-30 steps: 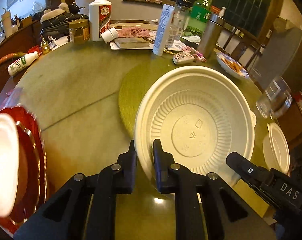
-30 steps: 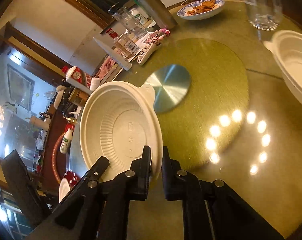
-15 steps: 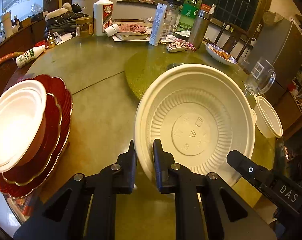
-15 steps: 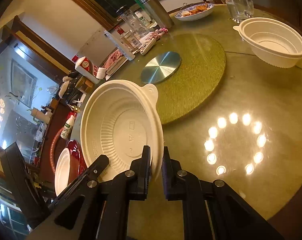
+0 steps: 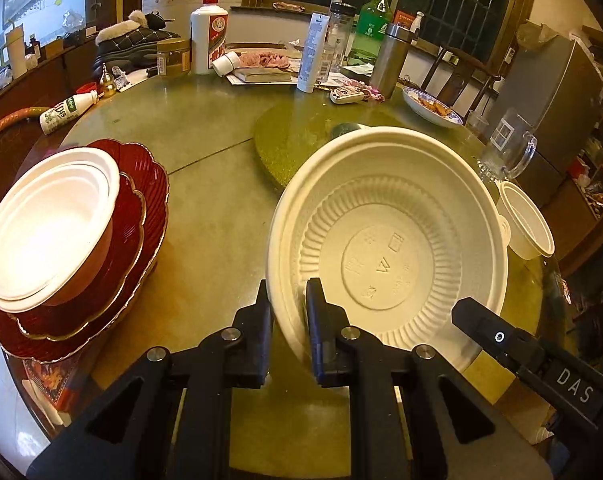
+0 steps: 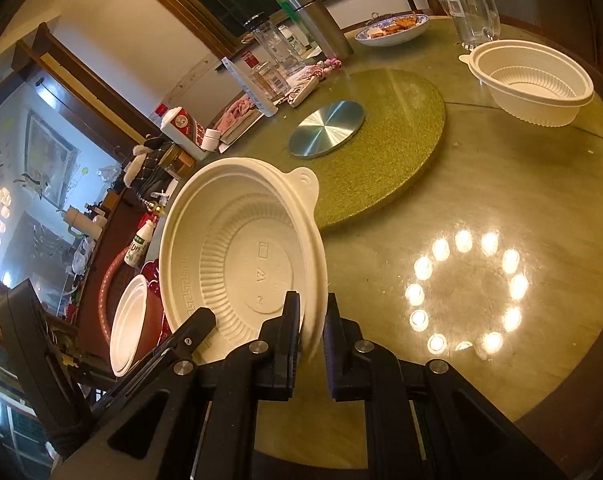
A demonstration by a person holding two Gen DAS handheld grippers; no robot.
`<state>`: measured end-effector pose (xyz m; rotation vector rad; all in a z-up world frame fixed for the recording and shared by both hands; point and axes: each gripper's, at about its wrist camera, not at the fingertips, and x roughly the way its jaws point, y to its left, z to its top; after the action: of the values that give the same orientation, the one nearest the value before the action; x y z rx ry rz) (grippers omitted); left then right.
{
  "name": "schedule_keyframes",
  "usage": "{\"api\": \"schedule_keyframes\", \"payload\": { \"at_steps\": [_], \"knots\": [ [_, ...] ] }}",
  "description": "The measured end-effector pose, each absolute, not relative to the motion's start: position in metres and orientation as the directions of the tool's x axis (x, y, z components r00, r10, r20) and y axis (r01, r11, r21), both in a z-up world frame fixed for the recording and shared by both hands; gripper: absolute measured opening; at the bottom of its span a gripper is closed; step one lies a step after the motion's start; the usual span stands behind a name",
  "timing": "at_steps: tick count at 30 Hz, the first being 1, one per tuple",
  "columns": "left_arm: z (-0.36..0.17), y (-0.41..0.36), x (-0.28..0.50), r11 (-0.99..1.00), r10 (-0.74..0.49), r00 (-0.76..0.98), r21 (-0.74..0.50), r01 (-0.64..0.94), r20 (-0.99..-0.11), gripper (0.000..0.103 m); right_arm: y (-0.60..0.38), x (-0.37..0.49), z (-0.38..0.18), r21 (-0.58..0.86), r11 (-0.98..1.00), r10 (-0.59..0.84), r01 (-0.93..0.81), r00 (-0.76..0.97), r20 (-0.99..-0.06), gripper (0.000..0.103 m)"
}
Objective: Organize plates and bowls
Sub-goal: 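Lift the cream ribbed bowl and carry it toward the dish stack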
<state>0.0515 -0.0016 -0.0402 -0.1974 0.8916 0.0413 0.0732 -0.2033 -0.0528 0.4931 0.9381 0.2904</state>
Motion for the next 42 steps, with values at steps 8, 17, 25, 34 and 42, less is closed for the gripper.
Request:
{"api": "schedule_keyframes", "payload": {
  "at_steps": [8,17,25,34,42],
  "knots": [
    [-0.036,0.002,0.042,0.981,-0.042,0.638,-0.154,-0.12,-0.769,0.014,-0.2,0.066,-0.049,0.523,0.851,0.452,-0.043,0.566,-0.69,0.011],
    [-0.03,0.01,0.031,0.979,-0.039,0.652,-0.16,-0.127,-0.757,0.014,-0.193,0.065,-0.043,0.521,0.85,0.467,-0.077,0.565,-0.68,0.011],
    [-0.028,0.02,0.023,0.976,-0.028,0.658,-0.164,-0.146,-0.753,0.015,-0.183,0.062,-0.039,0.518,0.848,0.486,-0.113,0.555,-0.675,0.011],
    [-0.027,0.026,0.02,0.973,-0.021,0.658,-0.167,-0.161,-0.753,0.015,-0.174,0.061,-0.038,0.508,0.851,0.491,-0.135,0.549,-0.676,0.011],
    [-0.025,0.033,0.017,0.97,-0.018,0.662,-0.174,-0.171,-0.749,0.015,-0.167,0.063,-0.034,0.5,0.852,0.495,-0.154,0.546,-0.676,0.011]
  ]
}}
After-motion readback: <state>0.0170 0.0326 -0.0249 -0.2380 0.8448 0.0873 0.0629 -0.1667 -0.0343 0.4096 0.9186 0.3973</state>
